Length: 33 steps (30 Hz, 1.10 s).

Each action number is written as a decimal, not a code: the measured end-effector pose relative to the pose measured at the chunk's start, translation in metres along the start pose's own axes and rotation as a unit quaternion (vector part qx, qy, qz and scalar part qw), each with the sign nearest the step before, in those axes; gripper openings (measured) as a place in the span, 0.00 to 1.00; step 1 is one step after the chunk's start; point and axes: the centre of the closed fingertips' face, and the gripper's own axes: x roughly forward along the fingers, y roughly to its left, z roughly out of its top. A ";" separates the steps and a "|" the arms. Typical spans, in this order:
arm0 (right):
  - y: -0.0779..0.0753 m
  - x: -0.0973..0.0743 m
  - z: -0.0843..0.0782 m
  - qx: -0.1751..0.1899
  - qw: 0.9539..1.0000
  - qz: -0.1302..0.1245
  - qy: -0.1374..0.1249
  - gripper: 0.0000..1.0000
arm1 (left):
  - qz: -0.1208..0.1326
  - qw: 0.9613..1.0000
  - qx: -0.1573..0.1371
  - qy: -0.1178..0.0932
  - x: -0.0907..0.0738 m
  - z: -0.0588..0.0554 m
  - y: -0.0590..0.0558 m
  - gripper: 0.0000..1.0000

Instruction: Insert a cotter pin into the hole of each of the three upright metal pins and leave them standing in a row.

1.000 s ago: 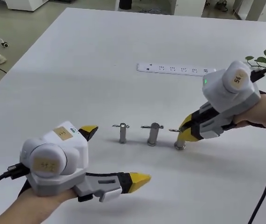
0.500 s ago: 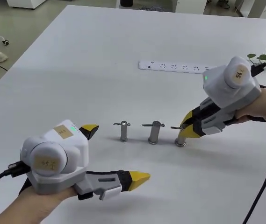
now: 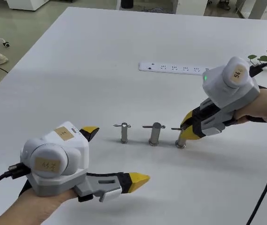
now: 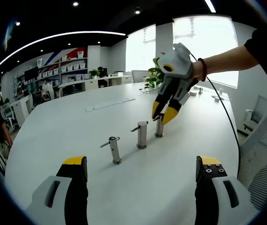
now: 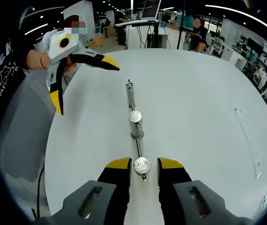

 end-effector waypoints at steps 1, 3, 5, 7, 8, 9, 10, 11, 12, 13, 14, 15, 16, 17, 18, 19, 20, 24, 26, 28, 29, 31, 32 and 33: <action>0.001 -0.001 0.000 0.000 1.000 -0.001 -0.001 0.21 | 0.003 1.000 -0.001 0.000 -0.001 0.001 0.002 0.95; 0.001 -0.004 0.001 0.009 1.000 -0.010 -0.005 0.25 | 0.007 1.000 -0.004 -0.004 -0.002 0.003 0.004 0.95; 0.003 -0.007 0.003 0.048 0.998 -0.024 -0.018 0.30 | 0.010 1.000 -0.006 -0.005 -0.002 0.004 0.006 0.95; 0.005 -0.010 0.007 0.069 0.996 -0.034 -0.036 0.36 | 0.012 1.000 -0.009 -0.006 -0.003 0.005 0.007 0.95; 0.006 -0.011 0.007 0.077 0.995 -0.040 -0.040 0.38 | 0.015 1.000 -0.013 -0.006 -0.004 0.006 0.008 0.95; 0.008 -0.013 0.007 0.081 0.995 -0.046 -0.043 0.38 | 0.016 1.000 -0.016 -0.007 -0.004 0.007 0.009 0.95; 0.010 -0.014 0.007 0.084 0.994 -0.049 -0.046 0.39 | 0.017 1.000 -0.019 -0.008 -0.004 0.008 0.010 0.95; 0.010 -0.015 0.007 0.091 0.993 -0.056 -0.052 0.40 | 0.018 1.000 -0.021 -0.009 -0.004 0.009 0.010 0.94; 0.011 -0.017 0.009 0.108 0.990 -0.070 -0.063 0.41 | 0.019 1.000 -0.023 -0.008 -0.005 0.010 0.010 0.94; 0.012 -0.018 0.010 0.117 0.988 -0.076 -0.073 0.41 | 0.021 0.999 -0.025 -0.006 -0.006 0.012 0.010 0.93; 0.013 -0.019 0.012 0.127 0.985 -0.081 -0.085 0.42 | 0.025 0.999 -0.027 -0.006 -0.007 0.013 0.011 0.92; 0.017 -0.021 0.012 0.138 0.982 -0.088 -0.093 0.44 | 0.028 0.999 -0.027 -0.007 -0.007 0.014 0.011 0.91; 0.018 -0.022 0.011 0.136 0.982 -0.094 -0.094 0.45 | 0.031 0.999 -0.026 -0.006 -0.007 0.015 0.012 0.90; 0.019 -0.023 0.011 0.141 0.980 -0.105 -0.098 0.46 | 0.034 0.999 -0.027 -0.006 -0.008 0.015 0.013 0.90; 0.022 -0.025 0.012 0.147 0.977 -0.110 -0.108 0.48 | 0.035 0.999 -0.029 -0.005 -0.008 0.014 0.013 0.90; 0.026 -0.026 0.011 0.158 0.974 -0.114 -0.115 0.49 | 0.038 0.999 -0.034 -0.002 -0.009 0.014 0.014 0.89; 0.027 -0.027 0.011 0.164 0.972 -0.120 -0.117 0.51 | 0.039 0.999 -0.037 -0.001 -0.009 0.013 0.014 0.89; 0.037 -0.035 0.011 0.191 0.961 -0.148 -0.135 0.57 | 0.048 0.998 -0.043 0.001 -0.013 0.014 0.017 0.90; 0.039 -0.037 0.012 0.201 0.956 -0.156 -0.146 0.59 | 0.050 0.998 -0.047 -0.001 -0.014 0.015 0.017 0.92; 0.043 -0.038 0.013 0.210 0.952 -0.162 -0.154 0.62 | 0.049 0.997 -0.056 0.000 -0.015 0.015 0.018 0.93; 0.045 -0.039 0.013 0.215 0.950 -0.165 -0.152 0.63 | 0.052 0.997 -0.054 0.001 -0.015 0.015 0.019 0.93; 0.046 -0.041 0.012 0.222 0.946 -0.178 -0.157 0.65 | 0.053 0.997 -0.052 0.001 -0.016 0.016 0.019 0.94; 0.045 -0.043 0.012 0.229 0.941 -0.188 -0.162 0.67 | 0.053 0.997 -0.052 0.001 -0.017 0.017 0.019 0.95; 0.044 -0.044 0.012 0.239 0.936 -0.196 -0.171 0.68 | 0.054 0.997 -0.052 0.001 -0.017 0.018 0.019 0.96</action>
